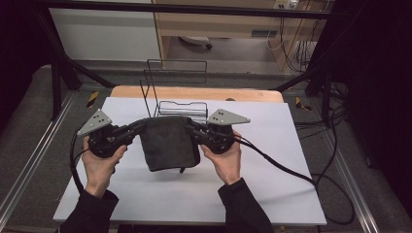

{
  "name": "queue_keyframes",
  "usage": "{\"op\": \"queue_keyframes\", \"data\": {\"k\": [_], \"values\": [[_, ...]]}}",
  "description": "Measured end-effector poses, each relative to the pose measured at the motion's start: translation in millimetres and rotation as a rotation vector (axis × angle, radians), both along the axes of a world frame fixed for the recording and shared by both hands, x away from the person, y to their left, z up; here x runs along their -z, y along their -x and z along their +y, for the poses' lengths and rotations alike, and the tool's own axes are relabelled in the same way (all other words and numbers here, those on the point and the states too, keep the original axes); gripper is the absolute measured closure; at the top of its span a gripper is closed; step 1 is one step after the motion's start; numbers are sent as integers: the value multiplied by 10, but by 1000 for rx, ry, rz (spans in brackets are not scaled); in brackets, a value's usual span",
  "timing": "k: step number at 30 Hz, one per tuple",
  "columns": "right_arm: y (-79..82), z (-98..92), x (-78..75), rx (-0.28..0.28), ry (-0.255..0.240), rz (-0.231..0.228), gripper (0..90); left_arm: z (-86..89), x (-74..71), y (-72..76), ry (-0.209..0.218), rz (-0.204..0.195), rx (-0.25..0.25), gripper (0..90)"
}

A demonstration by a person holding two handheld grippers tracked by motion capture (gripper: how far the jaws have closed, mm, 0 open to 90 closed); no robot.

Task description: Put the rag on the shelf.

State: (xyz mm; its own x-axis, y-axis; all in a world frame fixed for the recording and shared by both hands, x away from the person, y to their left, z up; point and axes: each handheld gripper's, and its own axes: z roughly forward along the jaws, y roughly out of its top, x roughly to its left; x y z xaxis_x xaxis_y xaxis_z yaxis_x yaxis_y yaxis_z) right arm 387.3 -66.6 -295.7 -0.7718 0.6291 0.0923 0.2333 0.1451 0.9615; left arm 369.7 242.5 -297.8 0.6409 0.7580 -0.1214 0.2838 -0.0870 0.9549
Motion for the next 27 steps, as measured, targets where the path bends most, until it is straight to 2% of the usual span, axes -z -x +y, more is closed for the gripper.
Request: {"op": "queue_keyframes", "data": {"k": [2,18,27], "values": [[3,-9,-34,1,-8,-10,805,-8,-47,-16,18,-15,-3,803],[23,-27,-282,23,-40,-104,806,-41,-264,-56,75,-98,-24,804],[16,-28,-458,42,-65,-162,806,-59,-455,-104,118,-154,-29,805]]}}
